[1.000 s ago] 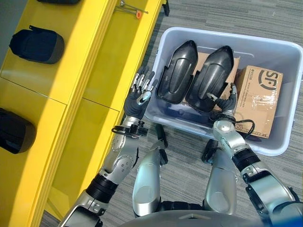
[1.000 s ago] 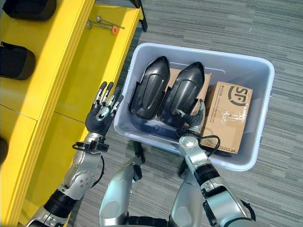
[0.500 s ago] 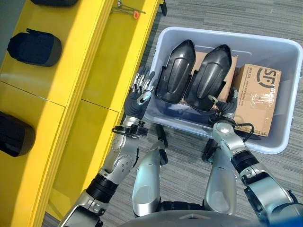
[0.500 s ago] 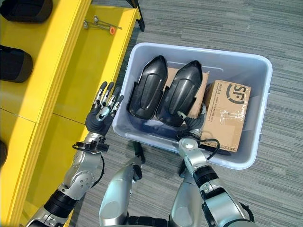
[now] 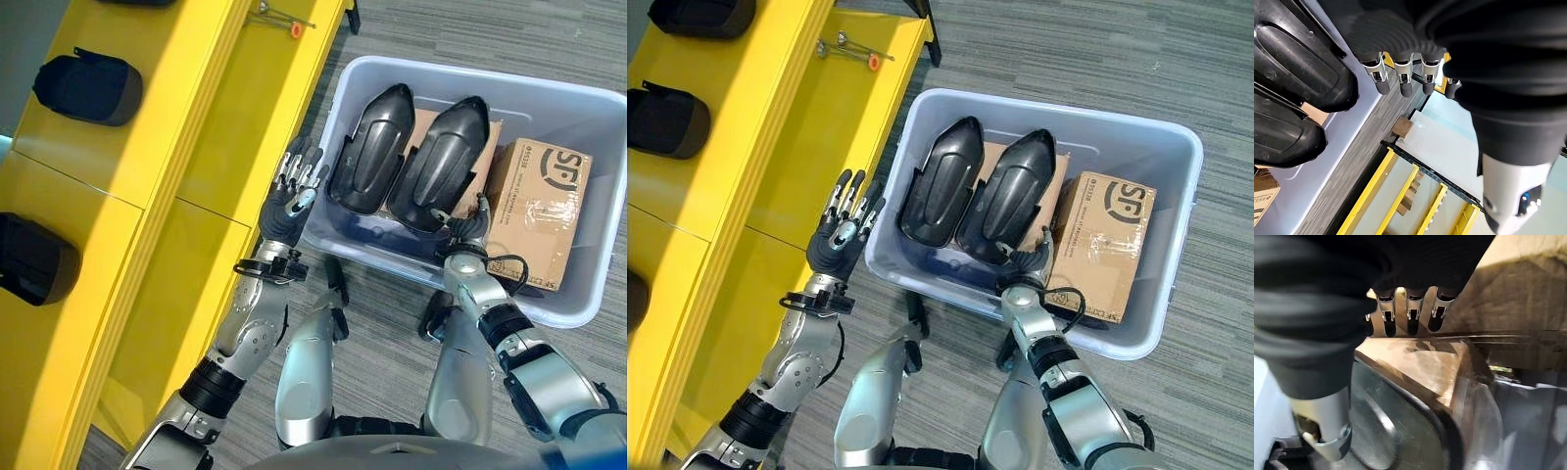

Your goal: Move parts from the plastic box to the shelf.

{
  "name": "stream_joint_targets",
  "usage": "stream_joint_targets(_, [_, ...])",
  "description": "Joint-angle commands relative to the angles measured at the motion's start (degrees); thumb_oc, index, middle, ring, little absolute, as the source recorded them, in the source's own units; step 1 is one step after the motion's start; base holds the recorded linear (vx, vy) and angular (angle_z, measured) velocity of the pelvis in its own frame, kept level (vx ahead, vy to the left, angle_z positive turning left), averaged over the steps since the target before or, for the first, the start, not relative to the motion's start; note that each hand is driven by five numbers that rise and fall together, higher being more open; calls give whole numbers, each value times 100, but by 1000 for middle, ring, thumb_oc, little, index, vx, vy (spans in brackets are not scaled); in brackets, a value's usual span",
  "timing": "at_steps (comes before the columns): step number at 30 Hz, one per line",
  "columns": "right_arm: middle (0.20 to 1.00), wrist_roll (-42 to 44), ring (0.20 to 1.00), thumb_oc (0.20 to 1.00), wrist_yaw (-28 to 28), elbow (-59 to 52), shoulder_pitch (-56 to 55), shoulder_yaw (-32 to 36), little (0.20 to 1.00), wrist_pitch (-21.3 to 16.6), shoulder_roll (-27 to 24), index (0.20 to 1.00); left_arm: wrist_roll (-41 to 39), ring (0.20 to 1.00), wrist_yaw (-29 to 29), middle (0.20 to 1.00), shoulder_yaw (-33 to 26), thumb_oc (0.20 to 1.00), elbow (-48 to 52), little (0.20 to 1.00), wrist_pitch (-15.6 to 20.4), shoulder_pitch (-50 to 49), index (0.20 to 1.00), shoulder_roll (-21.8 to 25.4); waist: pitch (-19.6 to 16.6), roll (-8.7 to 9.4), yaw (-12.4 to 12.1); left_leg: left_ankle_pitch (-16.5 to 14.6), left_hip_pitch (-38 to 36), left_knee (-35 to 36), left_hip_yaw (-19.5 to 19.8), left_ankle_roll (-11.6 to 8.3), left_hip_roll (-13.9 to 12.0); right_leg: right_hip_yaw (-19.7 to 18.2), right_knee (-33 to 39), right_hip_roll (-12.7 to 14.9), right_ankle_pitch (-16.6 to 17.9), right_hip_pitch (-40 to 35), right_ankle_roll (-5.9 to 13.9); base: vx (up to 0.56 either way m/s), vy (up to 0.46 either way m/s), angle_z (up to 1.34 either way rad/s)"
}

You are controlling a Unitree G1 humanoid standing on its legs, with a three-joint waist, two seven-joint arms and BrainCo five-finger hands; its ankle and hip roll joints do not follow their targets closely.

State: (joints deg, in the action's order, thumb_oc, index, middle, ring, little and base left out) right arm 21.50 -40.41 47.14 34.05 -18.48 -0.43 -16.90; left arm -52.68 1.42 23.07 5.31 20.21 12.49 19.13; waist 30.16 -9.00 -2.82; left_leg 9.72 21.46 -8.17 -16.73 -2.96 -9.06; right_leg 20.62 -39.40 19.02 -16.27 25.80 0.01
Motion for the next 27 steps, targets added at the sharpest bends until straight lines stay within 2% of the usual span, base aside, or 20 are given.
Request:
stream_joint_targets(1, [1000,277,1000,1000,146,113,265,82,1000,-129,-2,1000,41,1000,-222,1000,114,1000,307,1000,139,189,1000,62,-36,-118,-102,-1000,-135,-559,16,-17,43,-174,185,-42,231,-93,187,5,-18,12])
stream_joint_targets(5, [1000,65,1000,1000,197,354,374,28,1000,15,-32,1000,-82,1000,-220,1000,117,1000,268,1000,54,224,1000,60,-36,-128,-132,-993,-110,-582,26,-29,35,-152,153,-24,222,-80,180,4,-5,4])
stream_joint_targets(6, [1000,-24,1000,1000,241,408,414,8,1000,131,-54,1000,-72,1000,-232,1000,126,1000,274,1000,38,237,1000,71,-36,-128,-142,-998,-96,-595,36,-28,33,-143,129,-12,214,-66,182,12,-24,3])
stream_joint_targets(7, [1000,50,1000,1000,421,727,524,-130,1000,479,-95,1000,109,1000,-117,1000,155,1000,232,1000,159,272,1000,64,-36,-139,-194,-982,-60,-603,60,-38,27,-113,73,12,198,-41,169,27,-21,5])
stream_joint_targets(8, [1000,111,1000,1000,431,903,561,-183,1000,552,-103,1000,33,1000,-62,1000,159,1000,189,1000,217,288,1000,85,-36,-150,-215,-987,-34,-634,64,-30,28,-97,47,32,189,-34,164,29,-12,7])
stream_joint_targets(13, [1000,-76,1000,1000,395,1353,788,-179,1000,640,-146,1000,87,1000,-45,1000,154,1000,157,1000,209,398,1000,115,-36,-210,-298,-993,34,-680,78,-9,45,-32,-23,116,193,12,178,25,6,6])
stream_joint_targets(16, [1000,-266,1000,1000,151,1601,972,-169,1000,714,-223,1000,-76,1000,78,1000,197,1000,124,1000,249,416,1000,123,-36,-253,-355,-984,78,-694,113,-10,67,0,-76,151,171,22,184,33,15,5])
stream_joint_targets(22, [1000,-609,1000,1000,-74,1813,1254,-171,1000,1036,-276,1000,-18,1000,91,1000,265,1000,108,1000,272,394,1000,65,-36,-371,-451,-978,191,-740,146,5,100,52,-172,270,150,106,196,42,41,7])
stream_joint_targets(27, [1000,-349,1000,1000,-141,1985,1384,-105,1000,1156,-334,1000,-98,1000,72,1000,301,1000,100,1000,279,352,1000,86,-36,-457,-517,-987,319,-799,166,12,135,74,-269,344,117,208,196,45,45,8])
